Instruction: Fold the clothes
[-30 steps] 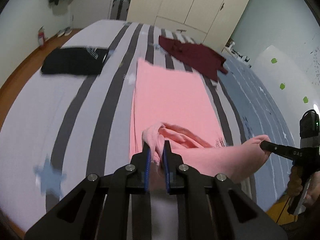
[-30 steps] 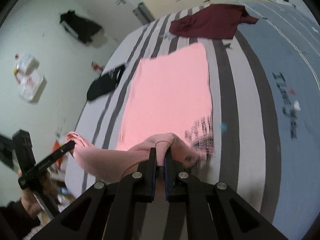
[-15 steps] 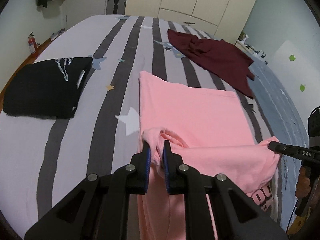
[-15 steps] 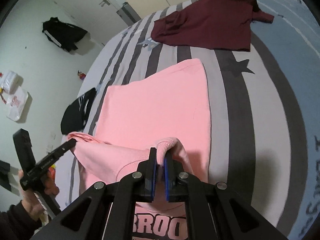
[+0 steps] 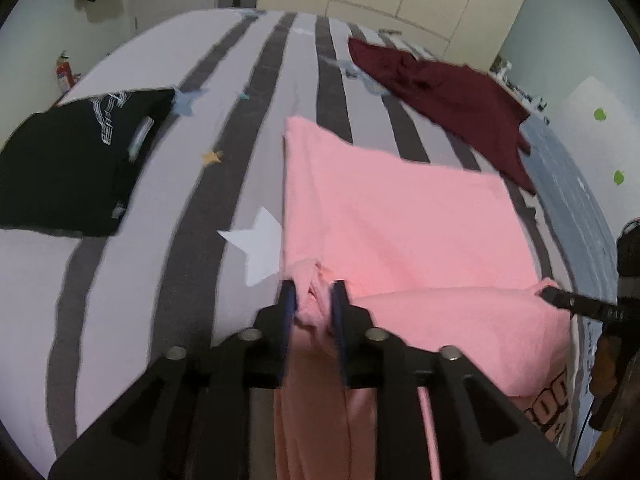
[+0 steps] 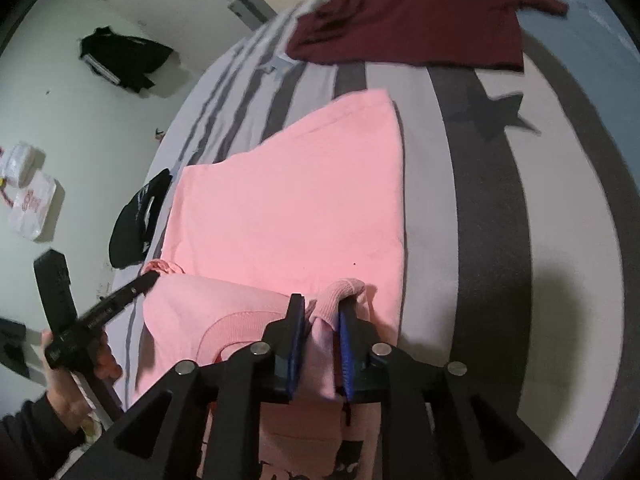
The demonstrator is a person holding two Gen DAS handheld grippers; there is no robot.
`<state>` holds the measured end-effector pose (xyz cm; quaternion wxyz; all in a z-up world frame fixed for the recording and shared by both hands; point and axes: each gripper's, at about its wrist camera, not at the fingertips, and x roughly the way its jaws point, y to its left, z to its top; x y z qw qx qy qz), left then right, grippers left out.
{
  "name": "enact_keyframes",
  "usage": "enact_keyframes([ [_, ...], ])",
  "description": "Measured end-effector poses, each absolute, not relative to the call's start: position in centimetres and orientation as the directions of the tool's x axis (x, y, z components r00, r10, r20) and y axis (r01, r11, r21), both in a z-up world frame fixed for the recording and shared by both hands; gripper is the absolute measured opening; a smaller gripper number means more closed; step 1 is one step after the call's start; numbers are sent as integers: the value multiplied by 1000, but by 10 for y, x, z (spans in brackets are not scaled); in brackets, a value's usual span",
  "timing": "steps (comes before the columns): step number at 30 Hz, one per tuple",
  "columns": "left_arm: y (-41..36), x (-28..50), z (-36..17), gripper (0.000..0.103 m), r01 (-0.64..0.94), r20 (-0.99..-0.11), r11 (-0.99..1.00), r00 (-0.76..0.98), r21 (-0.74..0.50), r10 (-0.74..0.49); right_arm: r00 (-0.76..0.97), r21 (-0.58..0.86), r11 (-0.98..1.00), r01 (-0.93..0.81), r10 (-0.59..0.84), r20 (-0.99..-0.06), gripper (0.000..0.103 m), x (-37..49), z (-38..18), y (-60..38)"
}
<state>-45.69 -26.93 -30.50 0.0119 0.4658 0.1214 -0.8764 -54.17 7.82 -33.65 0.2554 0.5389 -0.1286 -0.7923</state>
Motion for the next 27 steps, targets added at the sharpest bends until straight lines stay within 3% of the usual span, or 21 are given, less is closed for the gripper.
enact_keyframes([
  [3, -275, -441, -289, 47, 132, -798, -966, -594, -222, 102, -361, 420, -865, 274, -497, -789, 47, -524, -317, 87],
  [8, -261, -415, -281, 47, 45, -802, -980, -582, -195, 132, -407, 382, -876, 293, -476, -780, 46, -488, -294, 94],
  [12, -234, -408, -297, 28, -13, -834, -984, -529, -176, 156, -365, 365, -873, 324, -471, -803, 37, -458, -301, 82],
  [19, -213, -427, -317, 28, -26, -845, -982, -506, -187, 174, -301, 341, -863, 372, -460, -835, 34, -441, -326, 52],
  [27, -222, -496, -307, 28, -38, -810, -984, -562, -174, 165, -422, 319, -886, 337, -445, -790, 34, -512, -320, 46],
])
